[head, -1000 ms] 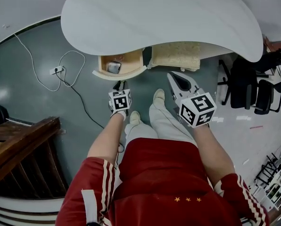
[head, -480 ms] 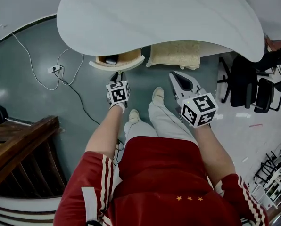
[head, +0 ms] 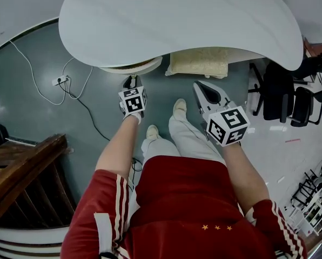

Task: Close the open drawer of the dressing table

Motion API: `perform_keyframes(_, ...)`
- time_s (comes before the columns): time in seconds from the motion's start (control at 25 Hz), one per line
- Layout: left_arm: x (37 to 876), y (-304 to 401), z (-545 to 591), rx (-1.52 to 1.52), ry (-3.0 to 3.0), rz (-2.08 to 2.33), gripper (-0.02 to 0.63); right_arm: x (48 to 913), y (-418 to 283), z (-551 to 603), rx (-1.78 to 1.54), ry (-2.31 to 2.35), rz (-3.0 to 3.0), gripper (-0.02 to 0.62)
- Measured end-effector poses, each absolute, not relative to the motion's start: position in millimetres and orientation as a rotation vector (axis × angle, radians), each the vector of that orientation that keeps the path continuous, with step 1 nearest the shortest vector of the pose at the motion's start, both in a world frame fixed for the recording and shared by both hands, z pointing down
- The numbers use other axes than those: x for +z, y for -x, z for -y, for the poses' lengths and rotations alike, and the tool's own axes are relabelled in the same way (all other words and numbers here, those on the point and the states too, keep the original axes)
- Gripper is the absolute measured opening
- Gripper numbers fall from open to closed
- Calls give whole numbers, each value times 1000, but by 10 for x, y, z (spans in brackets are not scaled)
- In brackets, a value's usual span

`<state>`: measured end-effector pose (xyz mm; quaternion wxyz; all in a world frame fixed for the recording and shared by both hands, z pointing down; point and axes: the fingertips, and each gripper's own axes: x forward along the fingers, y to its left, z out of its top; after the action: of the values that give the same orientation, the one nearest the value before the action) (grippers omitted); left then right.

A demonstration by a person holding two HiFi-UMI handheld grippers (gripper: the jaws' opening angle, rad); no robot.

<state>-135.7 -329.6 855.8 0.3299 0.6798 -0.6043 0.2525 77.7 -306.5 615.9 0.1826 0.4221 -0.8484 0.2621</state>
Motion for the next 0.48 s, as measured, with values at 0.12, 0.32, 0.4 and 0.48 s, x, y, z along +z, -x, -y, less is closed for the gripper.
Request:
perform_keyframes(0.12,8548,1367,3315,648,-1789,1615,100,6194,-779,3075,742,-1195,2396,5)
perform_keyframes(0.32,8529,1398,3441,637,-1811,1631,100,6307,-752,3039,751,-1202,2391,5)
perform_keyframes(0.4,8536,1394,3505,639,-1825,1633,100,6352,-750,3023,754,-1206,2389,5)
perform_keyframes(0.48,8538,1394,3572,650,-1846,1645,101,6379,-755,3013,748,-1209,2391,5)
